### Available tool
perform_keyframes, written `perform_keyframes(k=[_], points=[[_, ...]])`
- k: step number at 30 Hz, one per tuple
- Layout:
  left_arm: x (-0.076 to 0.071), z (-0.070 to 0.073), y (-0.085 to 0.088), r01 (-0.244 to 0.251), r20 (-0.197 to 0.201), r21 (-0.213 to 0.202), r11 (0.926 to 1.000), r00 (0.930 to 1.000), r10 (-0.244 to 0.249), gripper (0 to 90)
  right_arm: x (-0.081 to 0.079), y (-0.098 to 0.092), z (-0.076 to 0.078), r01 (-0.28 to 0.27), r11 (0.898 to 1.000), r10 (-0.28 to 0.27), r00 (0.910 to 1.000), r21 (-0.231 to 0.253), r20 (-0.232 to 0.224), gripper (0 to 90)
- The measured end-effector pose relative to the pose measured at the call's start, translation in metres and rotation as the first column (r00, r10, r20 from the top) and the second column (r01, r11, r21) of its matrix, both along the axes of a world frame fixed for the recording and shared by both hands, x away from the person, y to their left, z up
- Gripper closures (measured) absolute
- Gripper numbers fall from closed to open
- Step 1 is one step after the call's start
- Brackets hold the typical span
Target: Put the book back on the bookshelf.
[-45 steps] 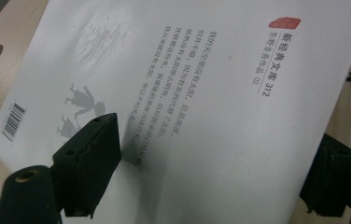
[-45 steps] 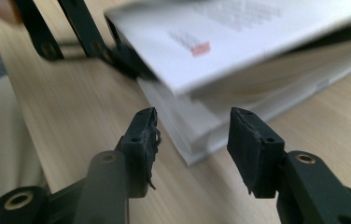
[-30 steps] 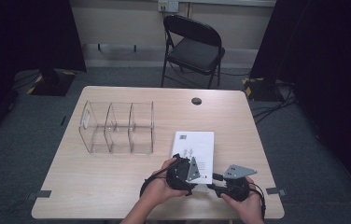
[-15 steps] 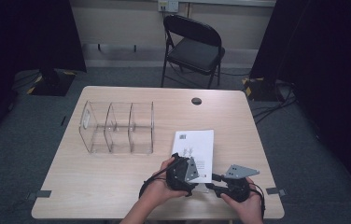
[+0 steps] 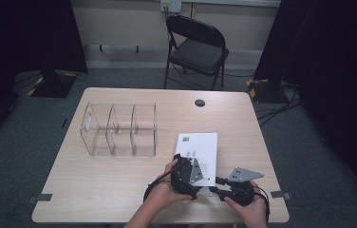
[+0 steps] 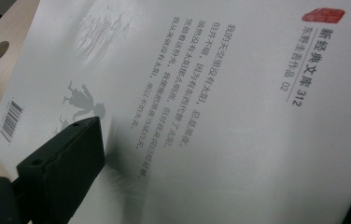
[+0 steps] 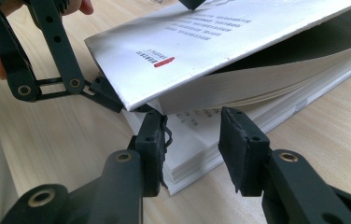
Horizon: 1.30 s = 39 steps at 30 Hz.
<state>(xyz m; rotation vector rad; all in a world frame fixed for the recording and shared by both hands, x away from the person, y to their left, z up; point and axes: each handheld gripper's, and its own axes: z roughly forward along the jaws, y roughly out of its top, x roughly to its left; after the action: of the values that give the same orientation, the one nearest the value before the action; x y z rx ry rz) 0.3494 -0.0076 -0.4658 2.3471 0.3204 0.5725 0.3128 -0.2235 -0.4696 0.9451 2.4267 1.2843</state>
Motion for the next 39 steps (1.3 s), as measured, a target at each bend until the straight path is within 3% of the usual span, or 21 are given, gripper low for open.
perform_keyframes(k=[3, 6, 7, 8, 9, 10, 12, 15, 17, 19, 23, 28, 39], points=[[0.0, 0.003, -0.001, 0.002, -0.012, 0.028, 0.9996, 0.9999, -0.002, 5.4, 0.0, 0.0, 0.0, -0.003, 1.0, 0.003, 1.0, -0.001, -0.003, 60.0], [0.0, 0.004, -0.001, 0.01, -0.013, 0.021, 0.9997, 0.9999, -0.01, 9.8, 0.0, -0.001, 0.001, -0.003, 1.0, 0.003, 1.0, -0.002, 0.001, 58.6], [-0.001, 0.005, -0.002, 0.021, -0.01, 0.023, 0.9995, 0.9997, -0.021, 11.4, -0.001, -0.001, 0.001, -0.003, 1.0, 0.003, 1.0, -0.003, 0.007, 53.4], [-0.003, 0.005, -0.004, 0.034, -0.005, 0.052, 0.9981, 0.9994, -0.033, 13.0, 0.0, -0.001, 0.0, -0.005, 1.0, 0.005, 1.0, 0.004, 0.003, 46.8], [-0.003, 0.005, -0.004, 0.034, -0.005, 0.052, 0.9981, 0.9994, -0.033, 14.2, -0.001, -0.002, 0.0, -0.005, 1.0, 0.005, 1.0, 0.023, 0.005, 42.8], [-0.005, 0.005, -0.006, 0.039, 0.014, 0.08, 0.9961, 0.9991, -0.041, 15.2, -0.001, -0.002, 0.001, -0.005, 1.0, 0.005, 0.9999, 0.023, 0.01, 40.9], [-0.006, 0.006, -0.008, 0.038, 0.009, 0.107, 0.9935, 0.9992, -0.039, 17.0, -0.002, -0.004, 0.001, -0.007, 1.0, 0.007, 0.9997, -0.002, 0.025, 34.3], [-0.008, 0.015, -0.006, 0.054, 0.014, 0.114, 0.992, 0.9984, -0.056, 24.5, -0.003, -0.01, -0.007, -0.03, 0.999, 0.03, 0.9995, -0.03, 0.009, 29.9], [-0.006, 0.02, -0.005, 0.058, -0.011, 0.111, 0.9921, 0.9983, -0.057, 26.3, -0.002, -0.013, -0.015, -0.046, 0.998, 0.045, 0.9989, -0.045, -0.01, 27.6], [-0.006, 0.02, -0.005, 0.066, -0.005, 0.12, 0.9906, 0.9978, -0.065, 27.0, -0.002, -0.014, -0.019, -0.073, 0.995, 0.072, 0.9971, -0.07, -0.026, 26.3], [-0.008, 0.024, -0.007, 0.071, -0.002, 0.151, 0.986, 0.9975, -0.071, 30.9, -0.003, -0.012, -0.022, -0.103, 0.99, 0.103, 0.9947, -0.097, -0.006, 24.3], [-0.006, 0.031, -0.006, 0.084, -0.013, 0.149, 0.9853, 0.9965, -0.082, 34.4, -0.002, -0.011, -0.022, -0.096, 0.993, 0.095, 0.9953, -0.076, -0.019, 18.8], [0.0, 0.046, -0.005, 0.079, -0.048, 0.174, 0.9815, 0.9963, -0.071, 40.4, -0.004, -0.005, -0.019, -0.11, 0.989, 0.115, 0.9923, -0.099, 0.045, 14.6]])
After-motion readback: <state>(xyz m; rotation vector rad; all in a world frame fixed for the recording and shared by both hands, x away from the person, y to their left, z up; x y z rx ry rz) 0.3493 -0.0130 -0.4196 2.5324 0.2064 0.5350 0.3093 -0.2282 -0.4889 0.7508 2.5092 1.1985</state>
